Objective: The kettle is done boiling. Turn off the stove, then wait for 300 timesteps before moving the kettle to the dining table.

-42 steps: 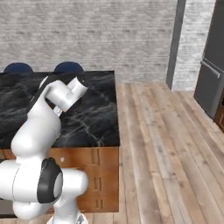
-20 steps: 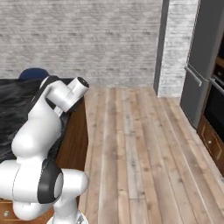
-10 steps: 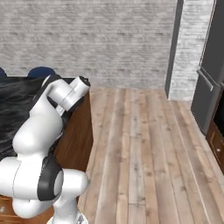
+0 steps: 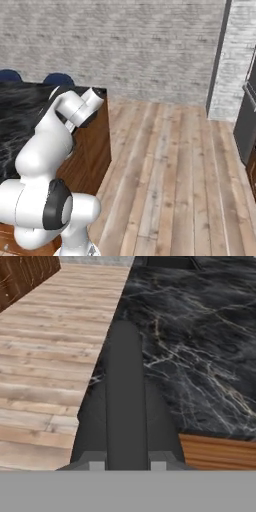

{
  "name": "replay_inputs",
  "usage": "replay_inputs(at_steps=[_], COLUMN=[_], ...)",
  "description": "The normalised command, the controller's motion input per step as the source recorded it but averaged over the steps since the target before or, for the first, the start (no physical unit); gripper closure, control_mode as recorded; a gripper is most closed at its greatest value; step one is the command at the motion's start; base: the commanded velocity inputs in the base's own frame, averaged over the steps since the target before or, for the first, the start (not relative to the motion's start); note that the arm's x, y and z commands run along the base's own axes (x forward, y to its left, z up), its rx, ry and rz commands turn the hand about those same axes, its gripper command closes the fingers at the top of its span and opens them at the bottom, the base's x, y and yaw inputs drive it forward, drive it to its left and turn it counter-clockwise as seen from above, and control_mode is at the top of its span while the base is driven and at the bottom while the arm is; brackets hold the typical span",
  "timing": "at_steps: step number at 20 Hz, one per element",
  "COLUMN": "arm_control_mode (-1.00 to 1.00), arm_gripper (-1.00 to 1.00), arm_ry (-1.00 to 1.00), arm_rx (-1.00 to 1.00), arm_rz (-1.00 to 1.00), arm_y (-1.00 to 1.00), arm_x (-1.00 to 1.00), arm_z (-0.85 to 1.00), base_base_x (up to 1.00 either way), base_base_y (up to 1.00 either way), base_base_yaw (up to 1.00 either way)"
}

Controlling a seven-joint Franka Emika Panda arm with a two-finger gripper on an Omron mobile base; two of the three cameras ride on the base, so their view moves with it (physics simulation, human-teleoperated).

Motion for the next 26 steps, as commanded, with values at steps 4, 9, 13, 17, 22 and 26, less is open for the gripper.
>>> replay_inputs(at_steps=[4,9,13,17,22,26], arm_control_mode=[1.0,1.0,1.0,1.0,1.0,1.0], arm_gripper=[1.0,1.0,1.0,1.0,1.0,1.0], arm_ry=[0.0,0.0,0.0,0.0,0.0,0.0], arm_rx=[0.0,0.0,0.0,0.0,0.0,0.0], arm_rz=[0.0,0.0,0.0,0.0,0.0,0.0], arm_y=[0.0,0.0,0.0,0.0,0.0,0.0], arm_x=[0.0,0.0,0.0,0.0,0.0,0.0], arm_z=[0.0,0.0,0.0,0.0,0.0,0.0], base_base_x=[0.1,0.18,0.26,0.34,0.43,0.42], base_base_y=[-0.58,-0.71,-0.7,-0.67,-0.65,-0.7], base_base_yaw=[0.34,0.33,0.32,0.32,0.3,0.29])
